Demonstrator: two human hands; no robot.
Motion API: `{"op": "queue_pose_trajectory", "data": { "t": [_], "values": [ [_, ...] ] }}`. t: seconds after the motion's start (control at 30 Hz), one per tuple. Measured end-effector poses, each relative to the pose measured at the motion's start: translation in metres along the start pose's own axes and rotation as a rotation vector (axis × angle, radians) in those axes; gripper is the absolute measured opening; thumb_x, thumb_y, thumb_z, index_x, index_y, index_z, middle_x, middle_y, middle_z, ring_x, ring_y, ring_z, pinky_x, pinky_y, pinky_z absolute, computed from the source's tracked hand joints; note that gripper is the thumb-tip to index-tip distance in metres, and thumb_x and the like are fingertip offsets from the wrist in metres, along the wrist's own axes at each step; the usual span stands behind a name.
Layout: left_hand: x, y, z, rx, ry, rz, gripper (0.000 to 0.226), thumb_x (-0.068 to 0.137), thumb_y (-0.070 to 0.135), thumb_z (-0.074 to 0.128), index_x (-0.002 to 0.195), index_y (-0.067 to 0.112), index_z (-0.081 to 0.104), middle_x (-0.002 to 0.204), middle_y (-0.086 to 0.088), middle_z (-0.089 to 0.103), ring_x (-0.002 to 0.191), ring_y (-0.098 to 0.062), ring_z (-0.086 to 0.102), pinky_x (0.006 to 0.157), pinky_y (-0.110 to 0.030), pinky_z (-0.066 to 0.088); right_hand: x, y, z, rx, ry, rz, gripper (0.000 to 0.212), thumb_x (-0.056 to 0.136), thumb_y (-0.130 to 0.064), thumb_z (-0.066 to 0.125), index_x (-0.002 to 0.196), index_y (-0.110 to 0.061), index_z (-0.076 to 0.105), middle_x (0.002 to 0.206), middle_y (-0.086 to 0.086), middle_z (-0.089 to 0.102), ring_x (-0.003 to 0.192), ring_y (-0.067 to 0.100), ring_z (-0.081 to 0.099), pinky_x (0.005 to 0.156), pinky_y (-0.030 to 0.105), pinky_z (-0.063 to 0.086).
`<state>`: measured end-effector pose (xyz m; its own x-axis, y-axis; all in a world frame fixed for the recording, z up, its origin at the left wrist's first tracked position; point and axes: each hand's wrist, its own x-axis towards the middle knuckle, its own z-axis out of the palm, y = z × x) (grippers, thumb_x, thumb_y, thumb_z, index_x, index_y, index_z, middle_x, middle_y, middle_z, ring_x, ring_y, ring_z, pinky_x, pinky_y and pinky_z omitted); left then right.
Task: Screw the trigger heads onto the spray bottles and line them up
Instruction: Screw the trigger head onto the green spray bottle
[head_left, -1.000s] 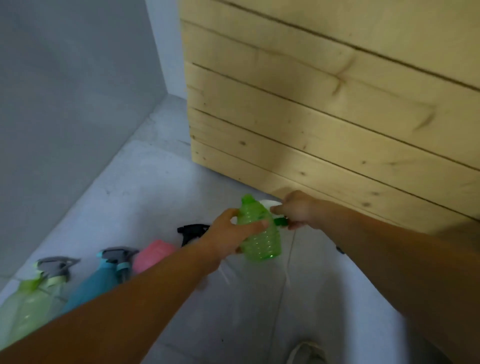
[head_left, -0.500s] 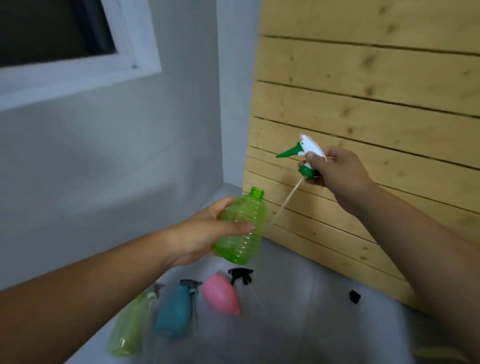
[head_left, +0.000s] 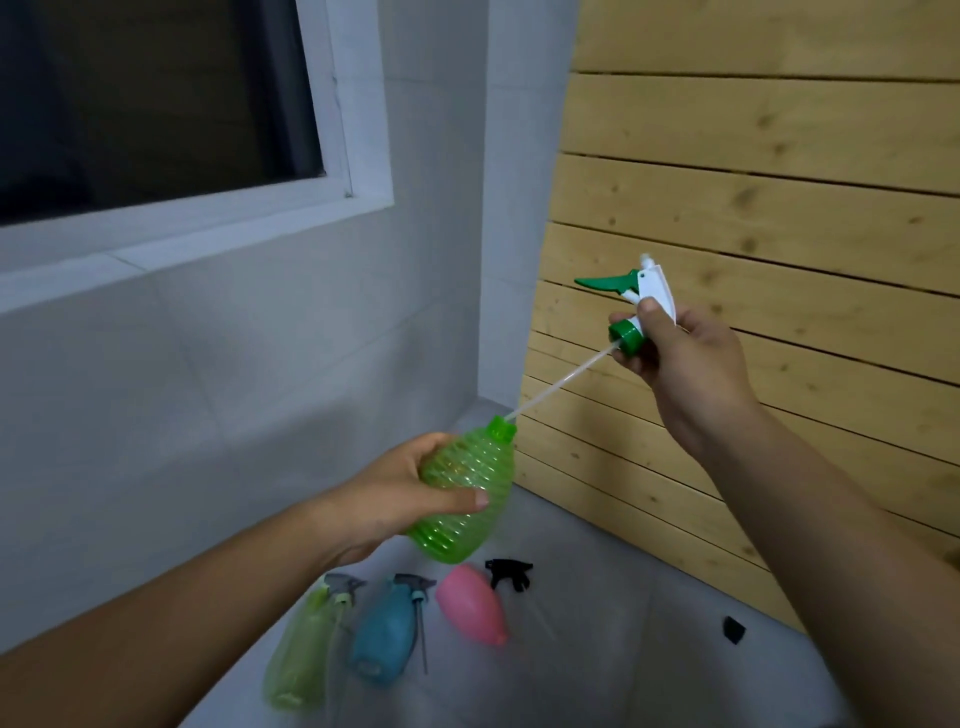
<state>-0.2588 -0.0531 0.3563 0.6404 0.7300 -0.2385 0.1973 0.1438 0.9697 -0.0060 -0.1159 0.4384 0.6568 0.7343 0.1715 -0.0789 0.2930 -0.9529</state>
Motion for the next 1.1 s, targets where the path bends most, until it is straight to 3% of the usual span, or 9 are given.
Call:
{"op": "queue_pose_trajectory", "data": {
  "t": [0.23,0.4,0.63,0.8,0.93,1.1],
  "values": [
    [0.003,0.000,0.003,0.035,-0.037,0.001,0.054,0.076,0.003,0.085,0.125,0.017,0.066,0.112,-0.011,0.079,0.099,-0.024,0.076,0.081,-0.037,0.062,0.007,0.017,0.000,-0.035,-0.113,0.156,0.015,0.096,-0.017,0.058,0.103,-0.005,0.063,0.098,0.014,0.073,0.089,0.022,0.071,0.073,0.030,0.058],
    [0.004,0.005,0.015,-0.035,-0.121,-0.029,0.048,0.081,0.009,0.080,0.126,0.020,0.066,0.115,-0.012,0.078,0.105,-0.029,0.076,0.081,-0.036,0.063,-0.010,0.037,0.013,-0.191,-0.414,0.225,0.013,0.093,-0.010,0.061,0.105,-0.003,0.061,0.103,0.019,0.075,0.084,0.020,0.073,0.074,0.030,0.060],
    [0.004,0.001,0.011,-0.051,-0.159,-0.046,0.048,0.079,0.020,0.084,0.125,0.024,0.069,0.114,-0.010,0.079,0.103,-0.028,0.075,0.086,-0.038,0.060,-0.013,0.045,0.008,-0.370,-0.641,0.200,0.031,0.091,-0.013,0.065,0.121,-0.010,0.057,0.105,0.008,0.075,0.095,0.017,0.070,0.088,0.039,0.057],
    [0.004,0.001,0.011,-0.049,-0.154,-0.034,0.048,0.079,0.021,0.083,0.125,0.024,0.070,0.115,-0.010,0.079,0.102,-0.027,0.075,0.091,-0.040,0.060,-0.010,0.051,0.005,-0.418,-0.663,0.145,0.034,0.091,-0.008,0.065,0.124,-0.011,0.057,0.104,0.005,0.074,0.093,0.014,0.067,0.085,0.036,0.057],
    [0.004,0.003,0.013,-0.026,-0.162,-0.034,0.050,0.074,0.024,0.081,0.123,0.023,0.070,0.111,-0.008,0.080,0.101,-0.025,0.076,0.088,-0.039,0.061,-0.010,0.056,0.005,-0.424,-0.708,0.146,0.029,0.091,-0.005,0.064,0.119,-0.008,0.058,0.107,0.011,0.073,0.094,0.018,0.068,0.088,0.043,0.055],
    [0.004,0.001,0.013,-0.038,-0.146,-0.031,0.051,0.074,0.022,0.080,0.124,0.021,0.070,0.114,-0.011,0.079,0.107,-0.031,0.075,0.089,-0.040,0.061,-0.010,0.057,0.008,-0.429,-0.744,0.138,0.032,0.090,-0.007,0.063,0.121,-0.005,0.057,0.102,0.001,0.072,0.092,0.016,0.066,0.087,0.044,0.053]
  ]
}}
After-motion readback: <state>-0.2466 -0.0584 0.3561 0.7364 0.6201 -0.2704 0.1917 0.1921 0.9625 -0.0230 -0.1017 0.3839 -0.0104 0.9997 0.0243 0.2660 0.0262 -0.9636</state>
